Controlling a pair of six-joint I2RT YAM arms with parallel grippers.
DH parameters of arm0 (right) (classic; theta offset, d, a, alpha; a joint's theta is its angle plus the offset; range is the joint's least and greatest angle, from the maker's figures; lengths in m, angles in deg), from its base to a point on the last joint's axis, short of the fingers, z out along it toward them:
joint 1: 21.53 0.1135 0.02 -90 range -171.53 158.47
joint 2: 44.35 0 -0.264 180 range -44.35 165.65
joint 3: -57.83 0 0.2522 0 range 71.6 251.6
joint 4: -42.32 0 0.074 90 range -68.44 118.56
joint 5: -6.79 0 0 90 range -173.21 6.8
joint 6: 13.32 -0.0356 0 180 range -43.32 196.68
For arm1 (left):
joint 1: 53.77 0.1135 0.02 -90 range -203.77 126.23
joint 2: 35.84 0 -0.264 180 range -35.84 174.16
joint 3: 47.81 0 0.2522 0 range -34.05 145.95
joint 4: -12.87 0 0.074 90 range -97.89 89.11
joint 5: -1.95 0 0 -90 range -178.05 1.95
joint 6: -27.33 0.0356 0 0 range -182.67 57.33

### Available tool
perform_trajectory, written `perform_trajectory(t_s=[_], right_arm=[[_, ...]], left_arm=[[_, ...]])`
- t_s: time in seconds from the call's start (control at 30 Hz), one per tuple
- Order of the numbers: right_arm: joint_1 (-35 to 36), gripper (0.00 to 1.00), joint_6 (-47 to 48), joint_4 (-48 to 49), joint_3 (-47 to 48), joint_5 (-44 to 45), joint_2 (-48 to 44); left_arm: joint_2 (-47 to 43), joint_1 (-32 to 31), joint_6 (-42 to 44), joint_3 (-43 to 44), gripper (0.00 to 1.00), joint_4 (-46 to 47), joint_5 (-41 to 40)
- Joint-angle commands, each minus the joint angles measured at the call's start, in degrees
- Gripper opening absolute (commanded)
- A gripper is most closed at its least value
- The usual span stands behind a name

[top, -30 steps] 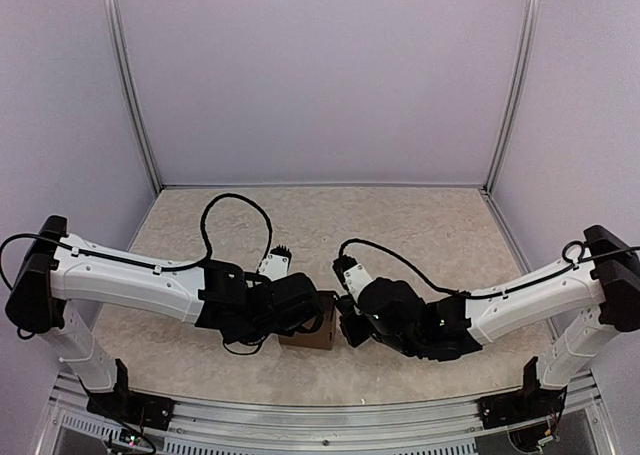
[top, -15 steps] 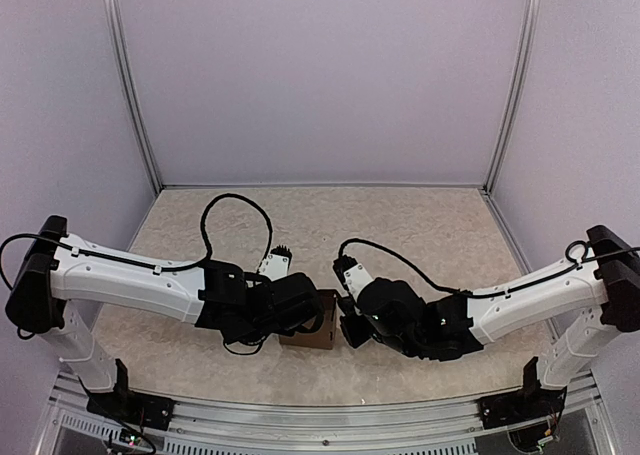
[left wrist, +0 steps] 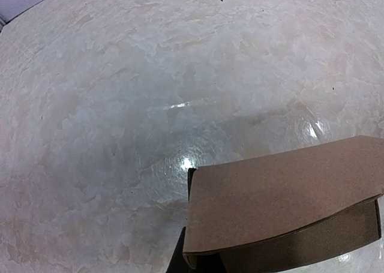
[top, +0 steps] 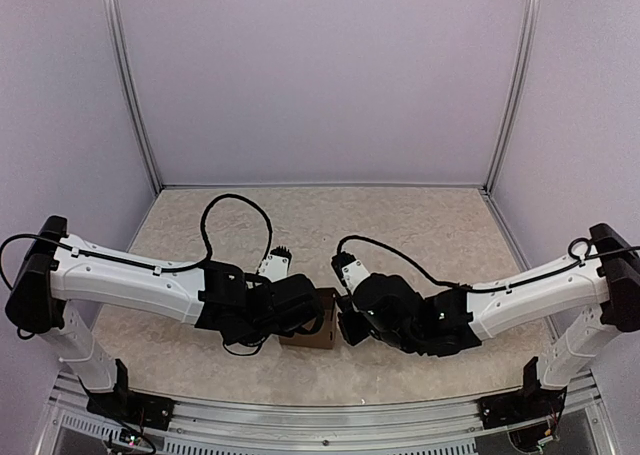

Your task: Fold the paper box

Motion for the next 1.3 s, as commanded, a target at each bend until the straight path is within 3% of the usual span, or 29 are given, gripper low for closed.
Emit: perform_trajectory(t_s=[0.0,0.67,1.27], right_arm=[[0.8,0.0,-4.2,-1.0,3.6,-4.5,-1.9],[-0.5,0.0,-16.8,-5.7,8.4,-6.5,-0.8],[-4.1,0.0,-25.8,-0.5,6.3,-14.7,0.6]], left_arm=[[2.1,-0.8,-0.2,-1.3,0.0,-1.0,4.0],[3.0,-1.8,-0.4,-0.6,0.0,-0.9,2.8],[4.6,-2.4,-0.1,0.7,0.0,-1.4,1.6]])
